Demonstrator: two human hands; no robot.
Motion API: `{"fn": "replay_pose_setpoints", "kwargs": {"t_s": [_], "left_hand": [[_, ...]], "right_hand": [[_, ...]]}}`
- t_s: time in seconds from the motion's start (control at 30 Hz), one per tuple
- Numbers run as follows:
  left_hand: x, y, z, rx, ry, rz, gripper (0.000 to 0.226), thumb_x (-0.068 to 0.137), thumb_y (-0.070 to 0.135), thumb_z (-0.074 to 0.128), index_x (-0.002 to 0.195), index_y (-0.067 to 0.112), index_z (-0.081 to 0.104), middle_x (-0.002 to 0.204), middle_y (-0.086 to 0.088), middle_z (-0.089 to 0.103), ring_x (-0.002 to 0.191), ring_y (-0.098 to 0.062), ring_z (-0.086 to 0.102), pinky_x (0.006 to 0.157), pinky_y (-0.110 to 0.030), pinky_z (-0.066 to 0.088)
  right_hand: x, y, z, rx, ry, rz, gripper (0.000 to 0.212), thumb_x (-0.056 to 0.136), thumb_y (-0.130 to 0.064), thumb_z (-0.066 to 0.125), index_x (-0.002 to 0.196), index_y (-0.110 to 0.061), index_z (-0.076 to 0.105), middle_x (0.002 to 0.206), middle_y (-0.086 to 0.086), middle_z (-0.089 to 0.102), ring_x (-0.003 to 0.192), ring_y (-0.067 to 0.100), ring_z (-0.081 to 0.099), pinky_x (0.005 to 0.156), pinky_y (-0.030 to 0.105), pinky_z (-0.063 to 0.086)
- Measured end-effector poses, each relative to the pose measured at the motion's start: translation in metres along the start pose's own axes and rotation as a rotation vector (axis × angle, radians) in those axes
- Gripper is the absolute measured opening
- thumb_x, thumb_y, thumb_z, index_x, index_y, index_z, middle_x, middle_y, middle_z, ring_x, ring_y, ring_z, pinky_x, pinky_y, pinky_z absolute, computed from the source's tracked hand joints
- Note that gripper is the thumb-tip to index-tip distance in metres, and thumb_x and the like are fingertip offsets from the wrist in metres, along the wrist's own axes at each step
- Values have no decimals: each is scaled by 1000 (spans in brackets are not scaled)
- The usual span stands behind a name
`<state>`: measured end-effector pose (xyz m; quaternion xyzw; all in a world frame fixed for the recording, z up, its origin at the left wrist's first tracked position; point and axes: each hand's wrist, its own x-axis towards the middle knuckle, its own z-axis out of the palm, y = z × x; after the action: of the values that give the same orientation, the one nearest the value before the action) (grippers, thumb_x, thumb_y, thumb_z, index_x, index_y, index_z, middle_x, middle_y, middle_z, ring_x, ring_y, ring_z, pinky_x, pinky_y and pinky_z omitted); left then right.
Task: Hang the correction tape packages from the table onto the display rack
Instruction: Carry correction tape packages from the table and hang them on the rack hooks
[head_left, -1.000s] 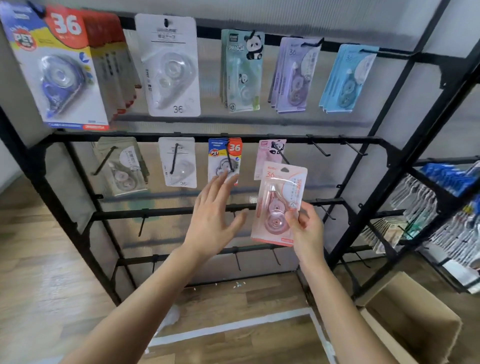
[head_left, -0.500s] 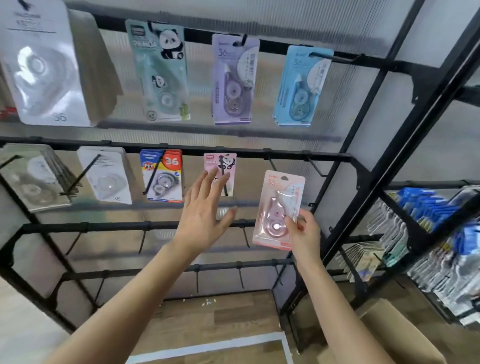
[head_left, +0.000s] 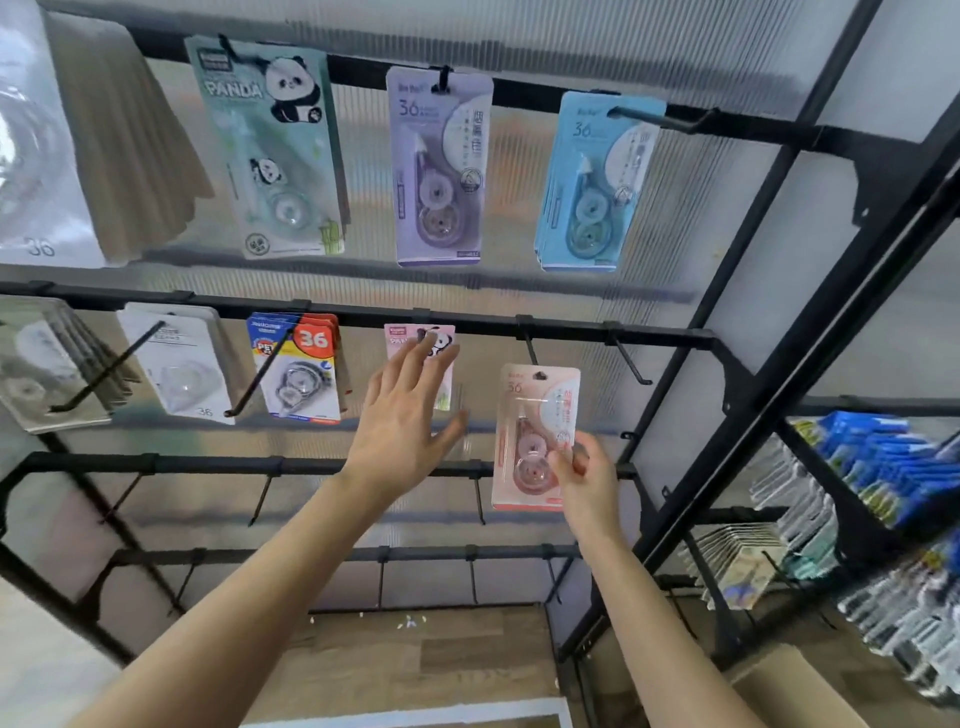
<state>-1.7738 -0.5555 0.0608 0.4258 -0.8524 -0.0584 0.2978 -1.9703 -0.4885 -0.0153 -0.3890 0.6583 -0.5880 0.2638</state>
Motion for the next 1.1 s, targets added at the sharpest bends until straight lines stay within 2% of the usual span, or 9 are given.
{"fn": "replay_pose_setpoints", "kwargs": {"t_s": [0.13, 0.23, 0.3, 0.37, 0.5, 0.7, 0.83, 0.93, 1.1], "left_hand": [[13, 2, 10, 89, -28, -1, 61, 95, 41, 46, 148, 22, 24, 158, -4, 17, 146, -23, 7, 117, -37, 6], [20, -1, 15, 163, -25, 10, 57, 97, 40, 44, 148, 22, 26, 157, -3, 20, 146, -22, 9, 117, -36, 3], [21, 0, 17, 188, 5, 2, 54, 97, 37, 46, 146, 20, 32, 154, -5, 27, 145, -25, 15, 117, -37, 4], [20, 0, 18, 200, 20, -15, 52, 96, 35, 47, 144, 18, 37, 152, -7, 32, 144, -26, 20, 117, -39, 7], [20, -2, 22, 251, -13, -7, 49, 96, 35, 45, 143, 20, 39, 151, -6, 34, 144, -25, 18, 117, -41, 5], [20, -1, 23, 268, -11, -42, 52, 98, 36, 40, 147, 23, 30, 153, -2, 31, 146, -23, 13, 117, -43, 1], [21, -2, 24, 329, -37, -75, 55, 100, 40, 31, 150, 28, 14, 156, 2, 20, 147, -19, 3, 116, -42, -6], [22, -2, 24, 322, -48, -91, 55, 100, 40, 30, 151, 28, 11, 157, 2, 17, 147, -18, 1, 116, -42, -7], [19, 0, 21, 250, -3, -90, 57, 99, 37, 36, 151, 25, 15, 158, -2, 16, 146, -20, 6, 116, -40, -3]], "right_hand": [[6, 12, 1, 15, 2, 16, 19, 93, -8, 55, 108, -20, 52, 105, -1, 63, 95, 11, 62, 69, 17, 52], [27, 8, 6, -44, -9, 29, 16, 95, -13, 55, 103, -26, 50, 95, -12, 60, 85, 1, 60, 54, 11, 47], [46, 4, 11, -73, -17, 54, 12, 96, -16, 53, 103, -24, 50, 98, -7, 61, 84, 5, 62, 54, 13, 49], [64, 4, 19, -120, -40, 97, 14, 96, -16, 52, 110, -17, 52, 109, 4, 62, 93, 17, 64, 65, 27, 55], [93, 6, 35, -210, -82, 125, 29, 96, -12, 52, 124, -8, 54, 119, 11, 62, 98, 22, 61, 58, 19, 44], [124, 7, 41, -304, -93, 186, 31, 97, -13, 49, 128, -10, 51, 125, 12, 60, 110, 29, 59, 84, 36, 50], [125, 3, 39, -412, -19, 139, 33, 97, -20, 51, 127, -6, 46, 125, 14, 58, 110, 30, 58, 70, 27, 42], [109, 0, 36, -423, 21, 143, 51, 96, -28, 54, 138, -5, 37, 136, 16, 49, 119, 31, 52, 84, 32, 42], [53, 4, 33, -634, -159, 118, 63, 96, -30, 53, 147, -9, 24, 148, 13, 36, 132, 30, 39, 102, 41, 38]]}}
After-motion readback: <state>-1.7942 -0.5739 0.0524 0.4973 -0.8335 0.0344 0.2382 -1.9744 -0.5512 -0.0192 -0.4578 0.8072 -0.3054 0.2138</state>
